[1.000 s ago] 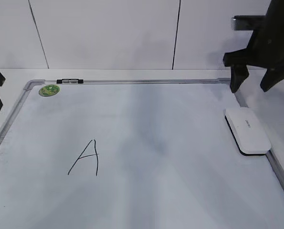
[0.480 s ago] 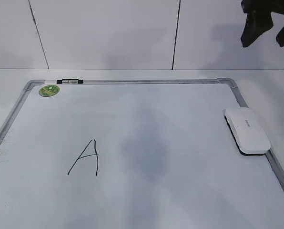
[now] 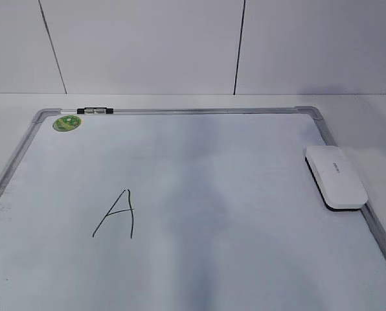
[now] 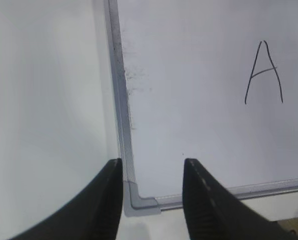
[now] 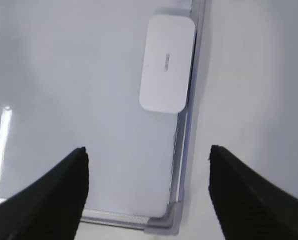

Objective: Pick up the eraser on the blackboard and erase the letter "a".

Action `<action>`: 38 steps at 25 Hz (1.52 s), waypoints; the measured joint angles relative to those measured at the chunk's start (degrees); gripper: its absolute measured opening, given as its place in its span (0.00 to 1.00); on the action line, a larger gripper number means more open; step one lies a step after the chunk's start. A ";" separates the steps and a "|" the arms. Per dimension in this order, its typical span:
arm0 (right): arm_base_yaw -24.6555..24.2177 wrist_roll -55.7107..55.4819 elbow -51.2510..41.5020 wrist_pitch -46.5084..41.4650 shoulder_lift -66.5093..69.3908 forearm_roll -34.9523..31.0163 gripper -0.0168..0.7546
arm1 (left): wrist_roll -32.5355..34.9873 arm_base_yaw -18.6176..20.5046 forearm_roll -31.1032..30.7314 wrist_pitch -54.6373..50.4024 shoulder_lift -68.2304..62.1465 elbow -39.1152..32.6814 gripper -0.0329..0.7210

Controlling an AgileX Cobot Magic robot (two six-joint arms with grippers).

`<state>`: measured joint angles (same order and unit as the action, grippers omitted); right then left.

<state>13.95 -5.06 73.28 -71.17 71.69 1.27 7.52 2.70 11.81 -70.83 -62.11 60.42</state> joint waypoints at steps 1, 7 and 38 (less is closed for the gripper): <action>0.00 0.00 -2.58 0.00 -2.22 0.00 0.79 | 0.00 0.00 0.00 0.00 2.66 -1.72 0.45; 0.00 0.00 -14.02 -0.33 -17.51 0.00 0.79 | -1.78 0.00 0.00 1.27 18.42 -16.12 0.45; 0.00 0.26 -42.47 0.77 -52.70 6.64 0.79 | -2.95 -6.76 -4.92 7.33 35.41 -31.14 0.45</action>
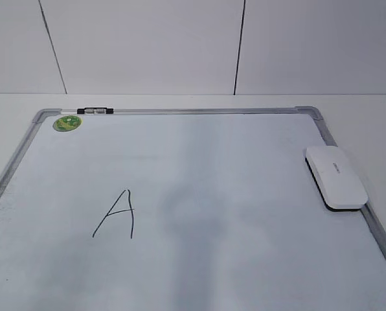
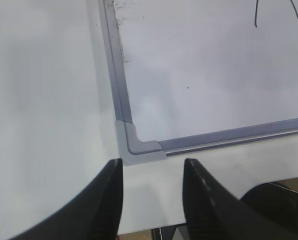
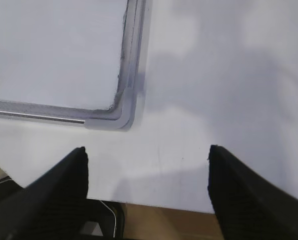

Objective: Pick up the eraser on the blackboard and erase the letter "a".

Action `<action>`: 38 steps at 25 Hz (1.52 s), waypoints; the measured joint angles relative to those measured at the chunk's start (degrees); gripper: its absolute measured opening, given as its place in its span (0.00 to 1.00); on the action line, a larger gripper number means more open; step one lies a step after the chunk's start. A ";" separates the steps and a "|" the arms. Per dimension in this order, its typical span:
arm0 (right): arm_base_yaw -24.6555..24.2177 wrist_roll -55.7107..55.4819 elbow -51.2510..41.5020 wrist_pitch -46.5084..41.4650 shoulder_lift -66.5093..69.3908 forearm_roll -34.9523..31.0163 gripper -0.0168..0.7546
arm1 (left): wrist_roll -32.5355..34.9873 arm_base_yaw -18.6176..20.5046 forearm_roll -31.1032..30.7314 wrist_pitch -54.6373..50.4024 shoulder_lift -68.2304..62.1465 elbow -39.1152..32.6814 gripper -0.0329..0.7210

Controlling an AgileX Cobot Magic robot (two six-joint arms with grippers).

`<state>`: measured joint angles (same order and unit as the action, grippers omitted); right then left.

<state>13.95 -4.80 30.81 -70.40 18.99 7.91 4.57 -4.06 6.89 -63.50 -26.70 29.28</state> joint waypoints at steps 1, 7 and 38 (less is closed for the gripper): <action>0.00 0.09 -0.12 0.63 -0.03 0.03 0.79 | 0.00 0.00 0.00 0.38 0.00 -0.24 0.45; 0.00 0.09 -2.07 4.64 -0.03 0.16 0.79 | 0.00 0.00 -0.04 0.64 0.12 -0.23 0.45; -19.70 0.21 -2.16 5.20 -16.91 0.79 0.79 | 0.00 4.70 0.06 0.44 20.13 -0.26 0.35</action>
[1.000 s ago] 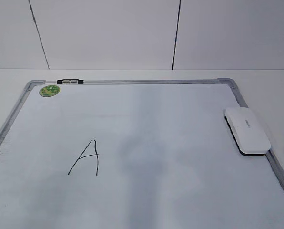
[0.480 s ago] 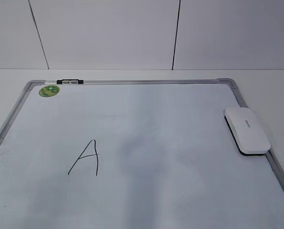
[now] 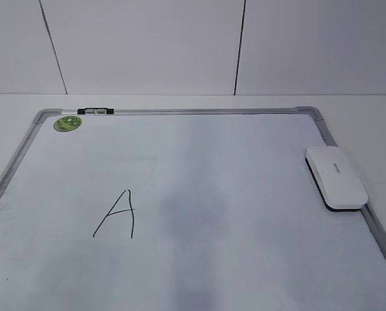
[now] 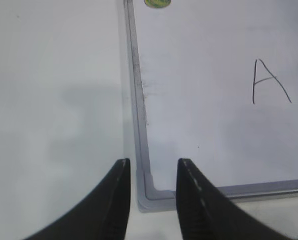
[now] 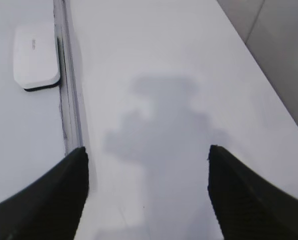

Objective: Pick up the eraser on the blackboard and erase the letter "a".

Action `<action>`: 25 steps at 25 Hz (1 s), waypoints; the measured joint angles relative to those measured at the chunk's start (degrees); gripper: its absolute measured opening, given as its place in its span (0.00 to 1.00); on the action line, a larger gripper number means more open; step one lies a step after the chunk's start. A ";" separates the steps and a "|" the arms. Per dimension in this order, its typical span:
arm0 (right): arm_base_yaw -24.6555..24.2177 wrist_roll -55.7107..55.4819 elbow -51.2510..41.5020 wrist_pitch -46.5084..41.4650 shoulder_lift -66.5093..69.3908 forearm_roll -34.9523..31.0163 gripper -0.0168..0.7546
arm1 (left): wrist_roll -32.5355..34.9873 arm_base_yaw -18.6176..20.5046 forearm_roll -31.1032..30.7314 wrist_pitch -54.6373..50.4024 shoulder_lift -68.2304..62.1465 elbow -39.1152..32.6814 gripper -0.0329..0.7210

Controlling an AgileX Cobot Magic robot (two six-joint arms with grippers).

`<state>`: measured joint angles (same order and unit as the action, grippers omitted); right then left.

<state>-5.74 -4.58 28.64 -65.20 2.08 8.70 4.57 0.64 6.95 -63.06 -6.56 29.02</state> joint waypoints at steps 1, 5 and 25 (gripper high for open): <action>-0.03 0.00 0.00 0.00 -1.39 0.00 0.79 | 0.00 0.24 0.00 -0.09 1.80 0.00 0.35; -0.03 0.00 0.00 -0.23 -3.02 0.15 0.79 | 0.00 0.61 0.35 -0.22 5.96 0.00 0.35; 0.09 0.00 0.00 -0.34 -3.02 0.28 0.79 | 0.00 0.74 0.48 -0.36 5.96 -0.09 0.36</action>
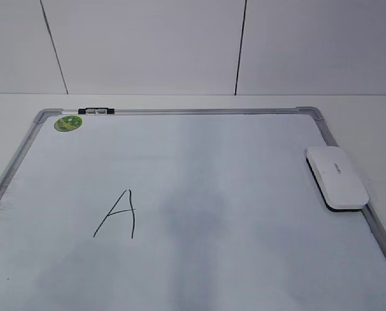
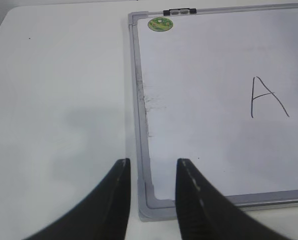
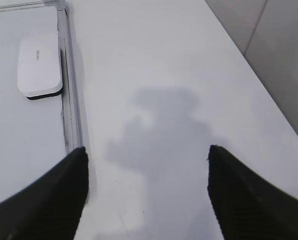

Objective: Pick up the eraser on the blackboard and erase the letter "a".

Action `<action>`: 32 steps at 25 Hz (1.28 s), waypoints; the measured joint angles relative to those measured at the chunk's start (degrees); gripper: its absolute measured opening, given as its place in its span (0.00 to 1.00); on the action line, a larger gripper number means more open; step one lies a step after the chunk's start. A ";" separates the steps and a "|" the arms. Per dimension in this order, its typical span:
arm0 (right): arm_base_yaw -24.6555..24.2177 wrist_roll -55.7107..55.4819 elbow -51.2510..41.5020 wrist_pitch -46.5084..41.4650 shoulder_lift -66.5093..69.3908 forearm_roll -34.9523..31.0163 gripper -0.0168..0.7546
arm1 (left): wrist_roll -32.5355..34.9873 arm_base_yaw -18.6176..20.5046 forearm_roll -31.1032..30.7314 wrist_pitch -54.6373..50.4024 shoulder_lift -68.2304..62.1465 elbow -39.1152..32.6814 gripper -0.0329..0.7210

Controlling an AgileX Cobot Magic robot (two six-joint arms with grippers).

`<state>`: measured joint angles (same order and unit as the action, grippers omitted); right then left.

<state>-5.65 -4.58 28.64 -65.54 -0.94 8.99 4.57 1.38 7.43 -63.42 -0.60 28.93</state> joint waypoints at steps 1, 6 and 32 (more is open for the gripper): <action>0.25 0.00 0.00 0.00 0.00 0.00 0.79 | 0.00 0.00 0.00 0.00 0.00 0.00 0.36; 3.47 0.00 0.00 0.00 0.00 0.00 0.79 | 0.00 0.00 0.00 0.00 0.00 0.00 0.36; 5.62 0.00 0.00 0.00 0.00 0.00 0.79 | 0.00 0.00 0.00 0.00 0.00 0.00 0.36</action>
<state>-0.03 -4.58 28.64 -65.54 -0.94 8.99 4.57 1.38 7.43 -63.42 -0.60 28.93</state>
